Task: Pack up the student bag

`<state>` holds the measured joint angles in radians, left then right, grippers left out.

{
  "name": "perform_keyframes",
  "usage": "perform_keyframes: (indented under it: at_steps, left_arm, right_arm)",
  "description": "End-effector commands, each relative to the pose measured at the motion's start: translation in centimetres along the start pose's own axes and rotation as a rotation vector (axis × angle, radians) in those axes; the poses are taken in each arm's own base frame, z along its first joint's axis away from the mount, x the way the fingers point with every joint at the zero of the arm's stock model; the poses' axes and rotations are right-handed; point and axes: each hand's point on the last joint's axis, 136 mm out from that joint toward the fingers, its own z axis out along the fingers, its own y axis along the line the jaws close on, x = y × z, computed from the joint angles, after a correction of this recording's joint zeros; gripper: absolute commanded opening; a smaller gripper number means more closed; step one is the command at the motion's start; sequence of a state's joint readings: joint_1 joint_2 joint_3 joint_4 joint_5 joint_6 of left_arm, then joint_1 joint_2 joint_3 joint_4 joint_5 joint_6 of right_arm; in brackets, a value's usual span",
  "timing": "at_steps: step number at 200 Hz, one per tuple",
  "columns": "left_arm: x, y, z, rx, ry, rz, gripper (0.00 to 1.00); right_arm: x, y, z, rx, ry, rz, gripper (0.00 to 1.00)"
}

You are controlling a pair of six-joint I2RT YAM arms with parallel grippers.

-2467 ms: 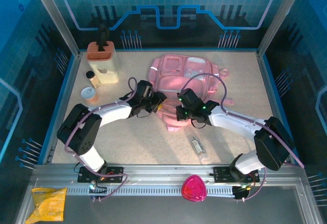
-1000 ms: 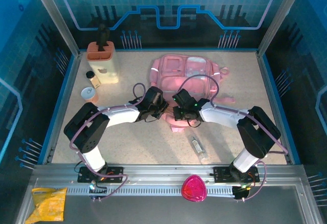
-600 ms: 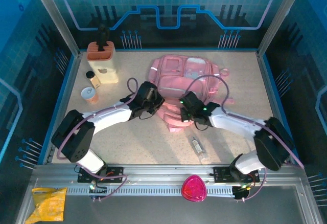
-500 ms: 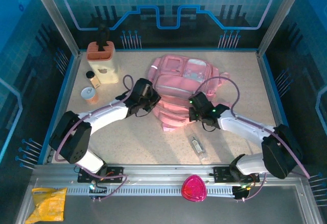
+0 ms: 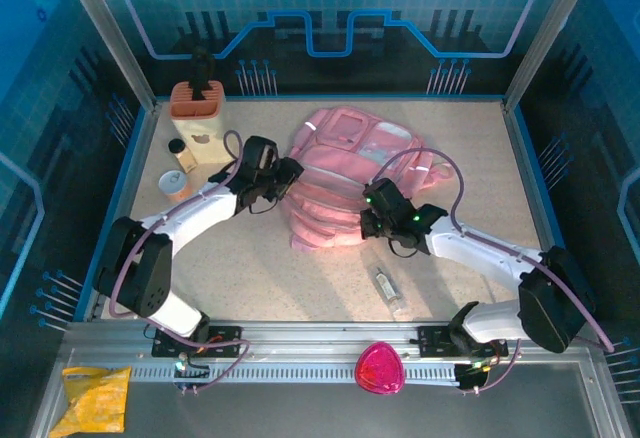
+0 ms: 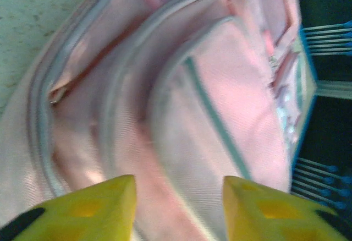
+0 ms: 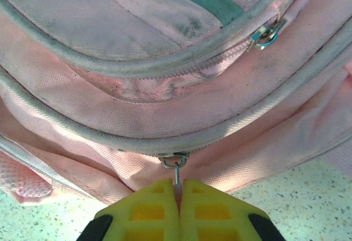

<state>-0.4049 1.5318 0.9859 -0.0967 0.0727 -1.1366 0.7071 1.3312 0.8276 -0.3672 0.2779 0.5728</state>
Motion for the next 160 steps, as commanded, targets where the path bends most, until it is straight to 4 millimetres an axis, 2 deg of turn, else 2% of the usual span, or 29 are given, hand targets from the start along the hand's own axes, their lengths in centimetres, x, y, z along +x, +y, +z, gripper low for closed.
perform_keyframes:
  at_steps: [1, 40, 69, 84, 114, 146, 160]
  left_arm:
    - [3.6, -1.5, -1.2, 0.096, 0.062, -0.027, 0.50]
    - [9.1, -0.6, 0.2, 0.098, 0.126, -0.144, 0.52]
    - [11.2, -1.3, 1.2, 0.069, 0.157, -0.124, 0.54]
    - [11.3, -1.0, 1.7, 0.049, 0.125, -0.124, 0.52]
    - [11.7, -1.0, 2.7, 0.027, 0.109, -0.134, 0.40]
    - [10.9, -0.6, 3.4, -0.004, 0.047, -0.114, 0.22]
    - [10.8, -0.7, 3.6, -0.008, 0.047, -0.095, 0.09]
  right_arm:
    - [0.3, 0.9, 0.2, -0.028, 0.024, 0.016, 0.00]
    - [0.4, 1.3, 0.6, -0.033, 0.027, 0.006, 0.00]
    - [0.2, 1.4, 0.5, -0.040, 0.017, 0.008, 0.00]
    - [0.1, 1.4, 0.4, -0.040, 0.014, 0.005, 0.00]
    - [0.0, 1.3, 0.5, -0.029, 0.007, 0.005, 0.00]
    - [0.0, 1.2, 0.7, -0.025, 0.008, -0.008, 0.00]
    - [0.1, 0.9, 0.7, -0.005, 0.012, -0.016, 0.00]
